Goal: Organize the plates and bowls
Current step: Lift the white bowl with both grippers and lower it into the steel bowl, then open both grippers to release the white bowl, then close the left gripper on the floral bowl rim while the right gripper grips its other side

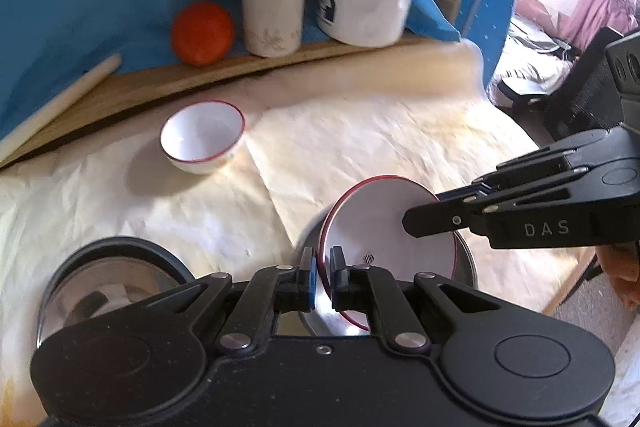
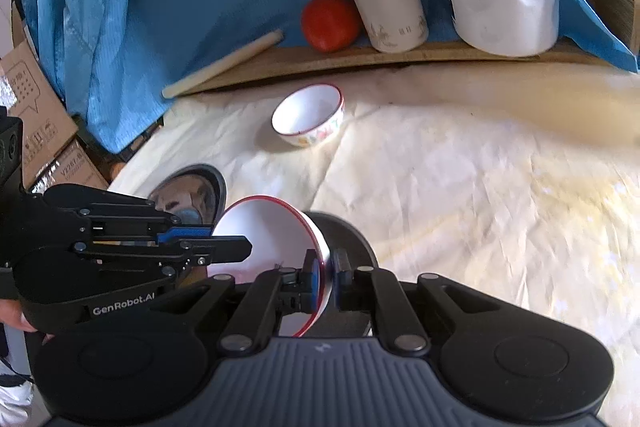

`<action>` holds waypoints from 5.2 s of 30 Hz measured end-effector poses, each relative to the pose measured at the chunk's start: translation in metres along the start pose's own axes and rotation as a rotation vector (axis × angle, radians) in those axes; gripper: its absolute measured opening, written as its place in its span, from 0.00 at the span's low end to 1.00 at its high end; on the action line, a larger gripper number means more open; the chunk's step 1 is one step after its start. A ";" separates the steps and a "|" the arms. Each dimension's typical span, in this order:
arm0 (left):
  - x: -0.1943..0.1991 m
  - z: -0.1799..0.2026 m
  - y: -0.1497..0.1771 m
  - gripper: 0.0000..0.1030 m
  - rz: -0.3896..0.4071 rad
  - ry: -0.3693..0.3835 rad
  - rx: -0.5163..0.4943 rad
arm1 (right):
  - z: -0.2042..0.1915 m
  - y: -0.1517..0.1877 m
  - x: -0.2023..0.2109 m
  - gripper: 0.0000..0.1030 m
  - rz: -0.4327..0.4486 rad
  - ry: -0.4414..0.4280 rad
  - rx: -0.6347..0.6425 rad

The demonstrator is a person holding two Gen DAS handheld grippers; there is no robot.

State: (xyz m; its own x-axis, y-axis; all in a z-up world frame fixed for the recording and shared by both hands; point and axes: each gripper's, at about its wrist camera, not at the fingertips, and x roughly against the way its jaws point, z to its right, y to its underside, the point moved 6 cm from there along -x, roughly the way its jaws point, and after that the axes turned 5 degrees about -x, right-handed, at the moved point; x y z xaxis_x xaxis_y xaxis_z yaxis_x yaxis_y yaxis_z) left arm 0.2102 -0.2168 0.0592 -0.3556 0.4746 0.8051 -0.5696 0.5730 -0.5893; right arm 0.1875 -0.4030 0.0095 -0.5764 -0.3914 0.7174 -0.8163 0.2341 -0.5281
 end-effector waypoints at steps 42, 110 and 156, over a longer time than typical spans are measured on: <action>-0.016 0.001 0.006 0.13 -0.101 0.001 -0.045 | -0.005 0.001 -0.011 0.23 -0.088 0.060 0.123; -0.087 -0.172 -0.045 0.99 0.082 -0.259 0.460 | 0.026 -0.103 -0.131 1.00 0.121 -0.033 0.043; -0.099 -0.131 -0.050 0.15 0.030 -0.175 0.405 | 0.029 -0.101 -0.141 0.16 0.005 -0.245 -0.070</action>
State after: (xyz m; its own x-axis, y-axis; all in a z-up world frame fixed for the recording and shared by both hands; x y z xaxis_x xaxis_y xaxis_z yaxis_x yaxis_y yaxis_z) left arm 0.3707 -0.2052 0.0008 -0.4768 0.3472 0.8075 -0.7890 0.2359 -0.5673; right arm 0.3521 -0.3976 -0.0517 -0.5606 -0.5924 0.5786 -0.8192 0.2944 -0.4922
